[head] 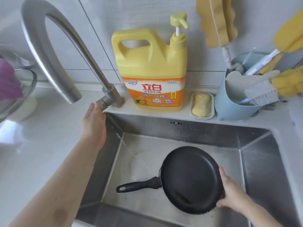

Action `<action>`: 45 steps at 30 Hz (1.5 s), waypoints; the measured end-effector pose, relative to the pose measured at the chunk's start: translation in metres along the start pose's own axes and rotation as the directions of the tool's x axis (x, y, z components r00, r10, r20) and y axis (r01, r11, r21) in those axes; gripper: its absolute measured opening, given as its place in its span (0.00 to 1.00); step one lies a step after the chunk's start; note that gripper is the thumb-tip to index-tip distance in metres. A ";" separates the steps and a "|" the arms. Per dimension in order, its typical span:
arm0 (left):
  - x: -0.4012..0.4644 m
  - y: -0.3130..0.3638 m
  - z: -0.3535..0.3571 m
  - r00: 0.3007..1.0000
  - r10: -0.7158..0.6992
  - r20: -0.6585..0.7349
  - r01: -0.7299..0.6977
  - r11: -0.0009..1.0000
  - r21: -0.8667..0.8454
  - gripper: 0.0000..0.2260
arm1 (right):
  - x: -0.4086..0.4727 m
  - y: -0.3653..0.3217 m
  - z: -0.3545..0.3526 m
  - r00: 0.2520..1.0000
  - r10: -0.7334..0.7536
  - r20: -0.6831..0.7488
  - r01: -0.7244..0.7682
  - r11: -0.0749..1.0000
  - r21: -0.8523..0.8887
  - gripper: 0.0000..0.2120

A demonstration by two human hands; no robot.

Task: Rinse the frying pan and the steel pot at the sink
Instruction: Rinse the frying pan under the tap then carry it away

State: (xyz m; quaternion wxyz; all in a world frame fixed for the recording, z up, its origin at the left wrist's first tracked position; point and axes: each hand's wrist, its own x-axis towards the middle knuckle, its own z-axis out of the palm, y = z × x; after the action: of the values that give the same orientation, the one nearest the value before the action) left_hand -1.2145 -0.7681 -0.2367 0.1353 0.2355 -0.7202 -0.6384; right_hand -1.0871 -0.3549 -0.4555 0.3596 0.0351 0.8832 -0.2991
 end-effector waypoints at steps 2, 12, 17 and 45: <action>-0.017 -0.017 0.000 0.999 0.035 0.022 -0.036 0.997 0.075 0.08 | -0.001 0.001 0.000 1.000 0.016 0.006 -0.016 1.000 -0.004 0.70; -0.111 -0.189 0.048 0.557 -0.471 0.684 -0.356 0.609 0.709 0.61 | -0.007 0.006 0.001 1.000 -0.014 0.006 0.013 0.993 0.115 0.71; -0.106 -0.219 0.054 0.588 -0.503 0.633 -0.437 0.461 0.772 0.65 | -0.004 0.006 0.003 1.000 0.004 0.008 -0.005 0.994 0.112 0.72; -0.121 -0.041 -0.028 0.564 -0.251 0.787 -0.409 0.743 0.530 0.61 | -0.130 -0.115 -0.083 0.990 -0.135 0.053 0.120 0.968 0.219 0.69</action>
State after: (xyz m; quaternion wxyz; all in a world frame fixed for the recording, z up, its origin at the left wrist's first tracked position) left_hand -1.0907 -0.7327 -0.2603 -0.2776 -0.0928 -0.8842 -0.3641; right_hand -1.0739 -0.3832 -0.2652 0.3631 0.0071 0.8334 -0.4165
